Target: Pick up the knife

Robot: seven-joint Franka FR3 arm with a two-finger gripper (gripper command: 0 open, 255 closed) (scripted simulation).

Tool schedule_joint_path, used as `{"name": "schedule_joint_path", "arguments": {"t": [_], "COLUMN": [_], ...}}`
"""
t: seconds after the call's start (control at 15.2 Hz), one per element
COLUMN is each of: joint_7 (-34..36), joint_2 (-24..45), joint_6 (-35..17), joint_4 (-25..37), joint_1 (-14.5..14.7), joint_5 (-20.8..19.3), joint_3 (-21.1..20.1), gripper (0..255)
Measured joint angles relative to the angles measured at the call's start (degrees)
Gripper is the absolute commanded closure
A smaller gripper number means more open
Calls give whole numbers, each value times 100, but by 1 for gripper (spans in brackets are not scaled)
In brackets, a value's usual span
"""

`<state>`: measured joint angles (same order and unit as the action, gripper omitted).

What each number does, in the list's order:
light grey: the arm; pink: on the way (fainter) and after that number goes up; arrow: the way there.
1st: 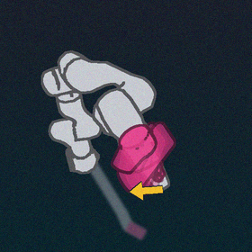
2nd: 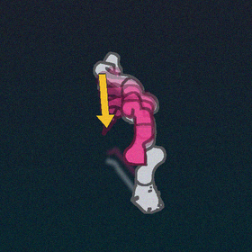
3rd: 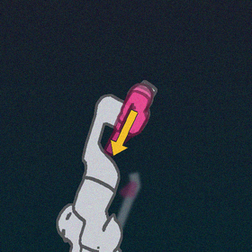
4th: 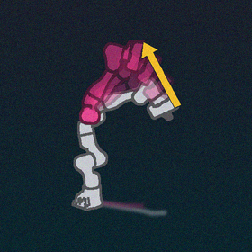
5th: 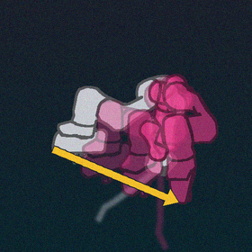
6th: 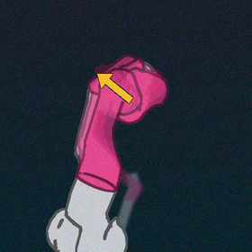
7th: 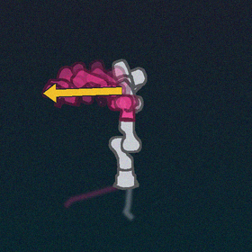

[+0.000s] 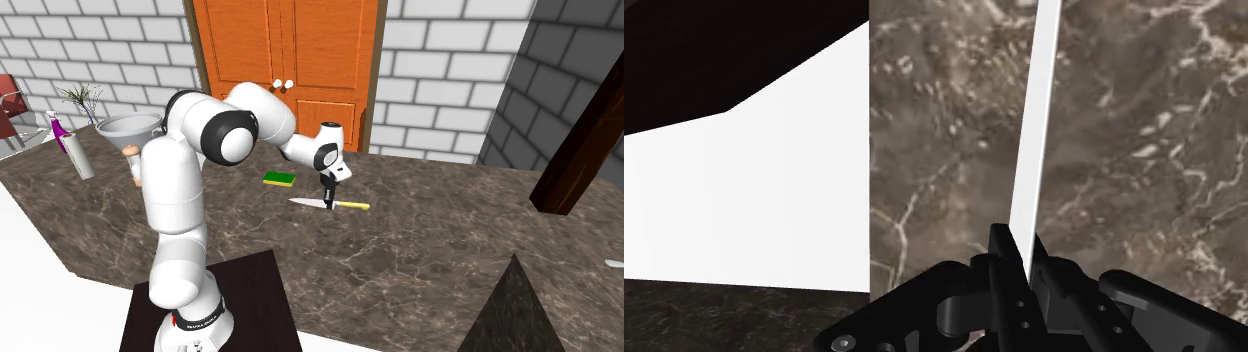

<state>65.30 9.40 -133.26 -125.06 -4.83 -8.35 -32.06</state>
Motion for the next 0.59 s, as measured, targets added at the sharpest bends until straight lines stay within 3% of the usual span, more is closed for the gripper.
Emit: {"name": "schedule_joint_path", "arguments": {"t": [0.59], "joint_7": [-270], "joint_2": [-458], "joint_6": [636], "joint_4": [267], "joint_1": [-72], "joint_5": [370], "joint_3": [-69], "gripper": [255]}}
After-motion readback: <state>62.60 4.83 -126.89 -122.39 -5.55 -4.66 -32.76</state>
